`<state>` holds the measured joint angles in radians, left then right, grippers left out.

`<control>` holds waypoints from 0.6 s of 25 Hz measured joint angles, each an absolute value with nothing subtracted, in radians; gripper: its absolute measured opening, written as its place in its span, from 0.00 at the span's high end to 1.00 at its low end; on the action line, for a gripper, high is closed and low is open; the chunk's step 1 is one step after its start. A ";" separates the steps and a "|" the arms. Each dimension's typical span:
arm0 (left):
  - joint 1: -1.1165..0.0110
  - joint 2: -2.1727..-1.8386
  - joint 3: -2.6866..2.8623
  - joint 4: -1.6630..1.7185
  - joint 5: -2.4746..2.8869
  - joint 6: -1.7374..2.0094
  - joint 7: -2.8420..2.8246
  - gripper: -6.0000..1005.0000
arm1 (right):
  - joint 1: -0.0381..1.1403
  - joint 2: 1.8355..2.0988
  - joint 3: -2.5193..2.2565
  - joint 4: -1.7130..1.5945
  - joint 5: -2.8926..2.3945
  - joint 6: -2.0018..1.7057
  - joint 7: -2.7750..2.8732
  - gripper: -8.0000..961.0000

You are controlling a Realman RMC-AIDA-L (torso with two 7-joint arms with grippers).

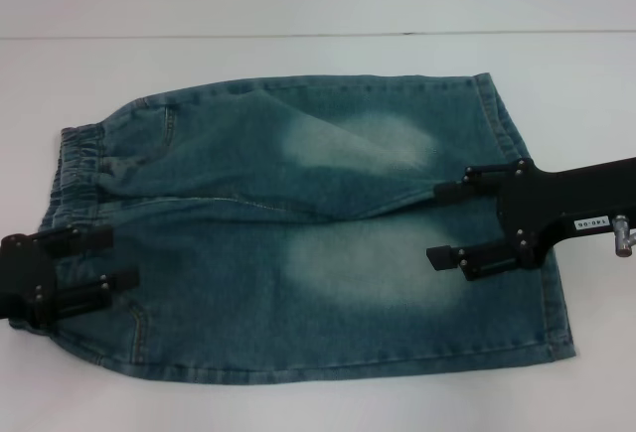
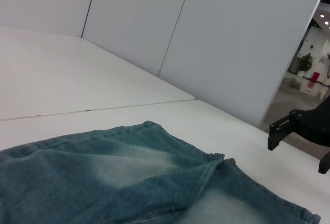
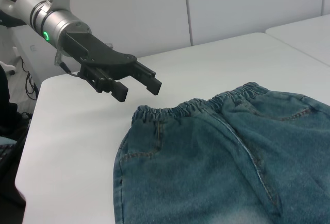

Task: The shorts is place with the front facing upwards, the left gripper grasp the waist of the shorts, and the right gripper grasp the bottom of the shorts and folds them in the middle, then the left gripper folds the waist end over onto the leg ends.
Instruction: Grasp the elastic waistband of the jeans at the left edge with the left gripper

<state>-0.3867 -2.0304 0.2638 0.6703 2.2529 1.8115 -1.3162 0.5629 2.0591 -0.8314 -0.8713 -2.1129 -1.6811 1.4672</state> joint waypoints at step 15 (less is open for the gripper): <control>-0.390 -2.028 0.266 0.675 2.255 1.798 -1.325 0.25 | 0.566 2.059 -0.833 -0.871 -2.114 -1.677 1.472 0.08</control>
<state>-0.3897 -2.0278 0.2664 0.6745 2.2550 1.7980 -1.3254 0.5660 2.0591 -0.8330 -0.8713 -2.1139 -1.6770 1.4715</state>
